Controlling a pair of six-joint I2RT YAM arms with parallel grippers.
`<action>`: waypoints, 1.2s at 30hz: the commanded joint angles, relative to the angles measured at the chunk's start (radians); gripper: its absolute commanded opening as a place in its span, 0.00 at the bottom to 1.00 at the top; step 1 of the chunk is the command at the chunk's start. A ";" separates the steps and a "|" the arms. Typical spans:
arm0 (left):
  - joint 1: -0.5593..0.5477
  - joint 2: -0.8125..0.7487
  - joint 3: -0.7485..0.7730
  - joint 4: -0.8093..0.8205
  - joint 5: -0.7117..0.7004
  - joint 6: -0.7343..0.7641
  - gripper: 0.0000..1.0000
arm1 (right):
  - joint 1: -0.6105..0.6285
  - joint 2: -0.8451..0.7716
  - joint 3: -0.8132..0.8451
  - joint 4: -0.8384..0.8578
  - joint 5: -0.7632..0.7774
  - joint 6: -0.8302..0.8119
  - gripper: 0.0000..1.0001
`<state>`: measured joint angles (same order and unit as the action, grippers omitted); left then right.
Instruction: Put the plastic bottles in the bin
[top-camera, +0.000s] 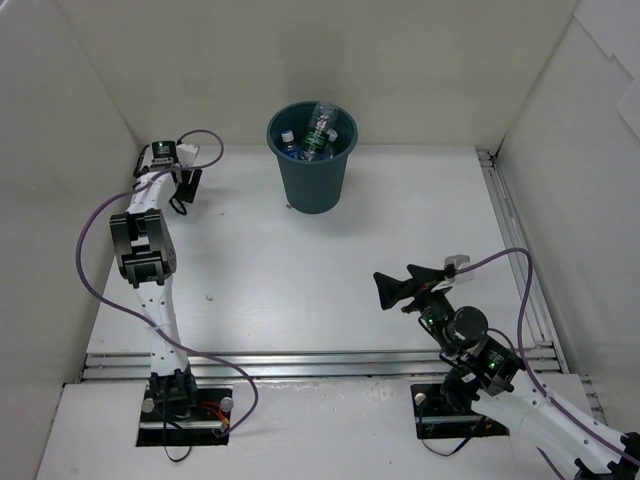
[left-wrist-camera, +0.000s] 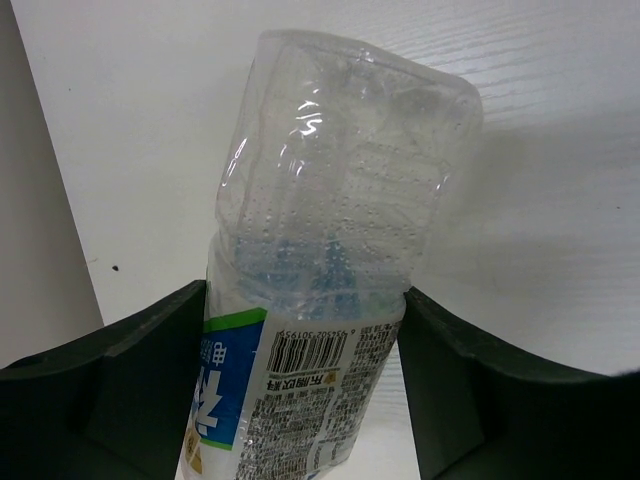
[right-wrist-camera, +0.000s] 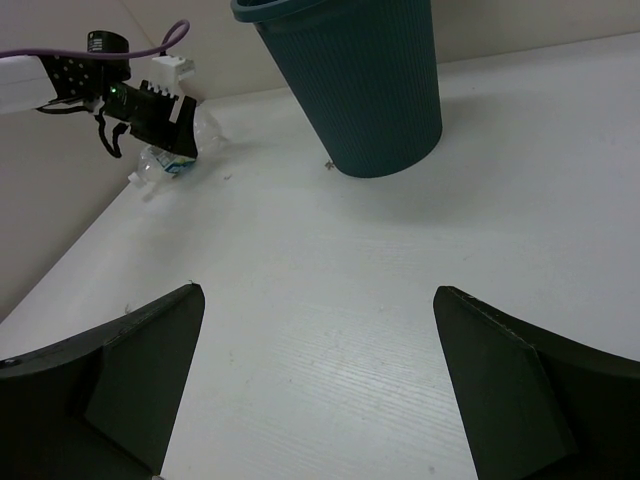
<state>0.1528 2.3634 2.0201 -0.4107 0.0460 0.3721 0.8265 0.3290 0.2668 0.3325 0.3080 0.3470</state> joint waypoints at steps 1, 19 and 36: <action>0.010 -0.128 0.044 0.010 -0.040 -0.106 0.29 | 0.008 -0.013 0.017 0.065 -0.006 0.009 0.97; -0.404 -0.681 -0.075 0.354 0.321 -0.229 0.28 | 0.006 -0.036 0.025 0.039 -0.021 0.032 0.97; -0.506 -0.461 -0.123 0.993 0.551 -0.338 0.30 | 0.006 0.018 0.038 0.054 0.058 0.004 0.97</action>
<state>-0.3462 1.9415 1.8496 0.3084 0.5121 0.1005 0.8265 0.3134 0.2668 0.3096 0.3153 0.3649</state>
